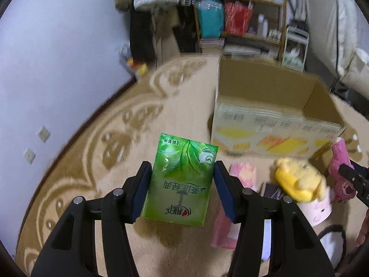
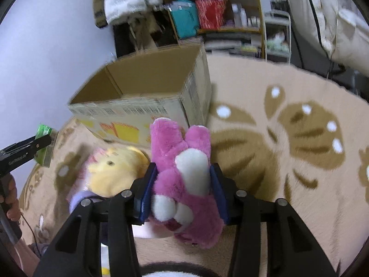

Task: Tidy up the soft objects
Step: 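Lift the green tissue pack with the left tool while the right tool lifts the pink bunny toward the box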

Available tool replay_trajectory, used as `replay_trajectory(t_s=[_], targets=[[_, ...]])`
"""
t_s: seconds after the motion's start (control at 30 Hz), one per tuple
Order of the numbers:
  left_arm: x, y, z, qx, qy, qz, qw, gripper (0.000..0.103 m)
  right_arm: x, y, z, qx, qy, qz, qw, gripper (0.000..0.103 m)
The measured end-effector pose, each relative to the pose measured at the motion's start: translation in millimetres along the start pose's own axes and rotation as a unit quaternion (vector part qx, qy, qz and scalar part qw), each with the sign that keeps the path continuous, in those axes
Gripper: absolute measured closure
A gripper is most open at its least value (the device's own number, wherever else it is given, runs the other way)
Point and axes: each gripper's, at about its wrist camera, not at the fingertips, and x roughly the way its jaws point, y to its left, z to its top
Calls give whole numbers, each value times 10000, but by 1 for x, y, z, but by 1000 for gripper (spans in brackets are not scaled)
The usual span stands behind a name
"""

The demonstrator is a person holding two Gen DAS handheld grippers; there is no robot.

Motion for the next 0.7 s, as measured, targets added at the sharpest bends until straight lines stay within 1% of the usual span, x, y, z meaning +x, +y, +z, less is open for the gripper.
replay_trajectory(t_s=[0.07,0.17,0.27,0.5,0.57,0.7], targets=[[-16,-2,7,45,-378,-19,9993,49,-14,7,5,-105,-244,14,9996,55],[-34,-4,20,61,-766,-86,9970,49,-33,14,11,-235,-557,19,9982,55],[-46,-5,34,101,-997,-141,9949,49,-49,21,19,-330,-783,49,9964,55],[-58,-9,66,118,-1278,-265,9914,49,-71,43,43,-669,-1165,103,9909,55],[-60,-10,73,127,-1400,-294,9896,49,-74,49,53,-781,-1263,82,9889,55],[-63,-15,89,170,-1587,-351,9866,49,-71,55,70,-883,-1326,8,9872,55]])
